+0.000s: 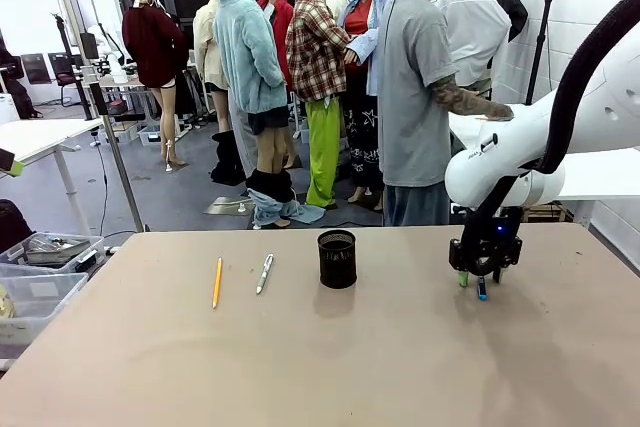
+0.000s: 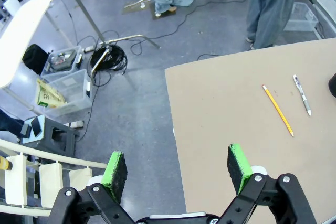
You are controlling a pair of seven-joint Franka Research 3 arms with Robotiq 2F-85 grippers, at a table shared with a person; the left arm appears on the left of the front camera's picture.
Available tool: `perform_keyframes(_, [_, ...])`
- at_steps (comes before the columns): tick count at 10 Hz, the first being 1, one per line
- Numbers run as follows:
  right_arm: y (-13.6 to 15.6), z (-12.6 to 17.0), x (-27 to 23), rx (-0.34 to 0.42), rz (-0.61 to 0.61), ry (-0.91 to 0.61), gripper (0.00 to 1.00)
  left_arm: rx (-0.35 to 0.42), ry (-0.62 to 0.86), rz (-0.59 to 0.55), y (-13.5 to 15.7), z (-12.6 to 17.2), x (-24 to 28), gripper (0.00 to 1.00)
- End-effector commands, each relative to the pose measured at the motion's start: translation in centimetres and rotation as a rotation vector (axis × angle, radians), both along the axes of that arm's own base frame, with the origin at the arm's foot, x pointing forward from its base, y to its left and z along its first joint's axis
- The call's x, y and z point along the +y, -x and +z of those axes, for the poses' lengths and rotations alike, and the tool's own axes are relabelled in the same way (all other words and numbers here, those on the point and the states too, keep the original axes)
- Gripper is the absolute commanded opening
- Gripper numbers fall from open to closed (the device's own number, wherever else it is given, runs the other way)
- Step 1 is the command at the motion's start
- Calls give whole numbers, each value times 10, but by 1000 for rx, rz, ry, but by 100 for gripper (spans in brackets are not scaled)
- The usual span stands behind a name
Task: Place the pens into the pen holder.
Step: Pick up a writing instrument from the table and place it into the Pen holder.
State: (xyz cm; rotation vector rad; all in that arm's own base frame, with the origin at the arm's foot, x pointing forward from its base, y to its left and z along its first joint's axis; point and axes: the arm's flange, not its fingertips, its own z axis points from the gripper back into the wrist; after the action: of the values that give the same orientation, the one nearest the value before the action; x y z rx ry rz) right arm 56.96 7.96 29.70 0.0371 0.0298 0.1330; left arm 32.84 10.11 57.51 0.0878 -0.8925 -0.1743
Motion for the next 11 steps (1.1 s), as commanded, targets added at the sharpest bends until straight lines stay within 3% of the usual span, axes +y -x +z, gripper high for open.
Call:
perform_keyframes(1, [-6, -5, 1, 34, -30, -22, 31, -2, 4, -1, 0, 0, 1, 100])
perform_keyframes(2, [-9, -5, 1, 36, -34, -17, 11, -2, 4, -1, 0, 0, 1, 100])
perform_keyframes(3, [-11, -4, 2, 41, -30, -4, 0, -2, 4, -1, 0, 0, 1, 100])
perform_keyframes(8, [-25, 6, 30, 83, 44, 135, 0, -2, 4, -1, 0, 0, 1, 100])
perform_keyframes(9, [-24, 15, 39, 64, 115, 137, 0, -2, 4, -1, 0, 0, 1, 100])
perform_keyframes(11, [-16, 44, 45, -24, 417, -55, 0, -2, 4, -1, 0, 0, 1, 100])
